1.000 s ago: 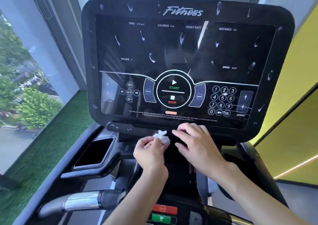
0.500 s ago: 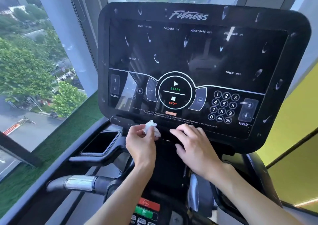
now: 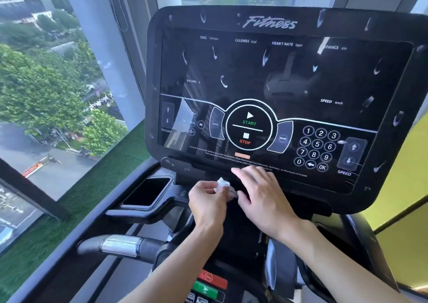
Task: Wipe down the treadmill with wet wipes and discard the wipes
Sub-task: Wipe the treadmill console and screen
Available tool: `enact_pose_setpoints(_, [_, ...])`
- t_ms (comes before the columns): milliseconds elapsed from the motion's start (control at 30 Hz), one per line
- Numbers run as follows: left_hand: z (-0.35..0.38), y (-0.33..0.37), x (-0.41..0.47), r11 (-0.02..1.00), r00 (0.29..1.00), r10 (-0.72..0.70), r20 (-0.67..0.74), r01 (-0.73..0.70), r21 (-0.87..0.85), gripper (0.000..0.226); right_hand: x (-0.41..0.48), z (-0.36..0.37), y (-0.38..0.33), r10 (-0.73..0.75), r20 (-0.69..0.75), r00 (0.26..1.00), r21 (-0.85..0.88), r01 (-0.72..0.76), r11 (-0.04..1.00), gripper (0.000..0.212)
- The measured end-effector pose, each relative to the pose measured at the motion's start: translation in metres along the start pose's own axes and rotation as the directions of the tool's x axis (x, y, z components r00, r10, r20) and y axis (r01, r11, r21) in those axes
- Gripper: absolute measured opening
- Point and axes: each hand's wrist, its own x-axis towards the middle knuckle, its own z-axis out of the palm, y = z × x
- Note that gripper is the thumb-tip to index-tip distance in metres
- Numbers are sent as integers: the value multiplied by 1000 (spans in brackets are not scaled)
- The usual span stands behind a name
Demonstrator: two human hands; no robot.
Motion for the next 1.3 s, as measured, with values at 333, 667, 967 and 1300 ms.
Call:
enact_pose_setpoints(333, [-30,16,24,946,961,260,97,-274,176,11,24,13,-23,10,42,999,20,-11,1000,53])
enact_pose_setpoints(667, [-48,5,52,956,977,214,12,-212,203,18,38,20,-40,59,50,997,70,-62,996,53])
enact_pose_setpoints(967, [-58,4,70,984,983,168,-76,-162,74,17,44,25,-52,22,71,997,86,-28,996,59])
enact_pose_setpoints(1300, [-61,10,78,966,965,252,-76,-246,77,14,48,22,-58,45,149,988,87,-59,994,69])
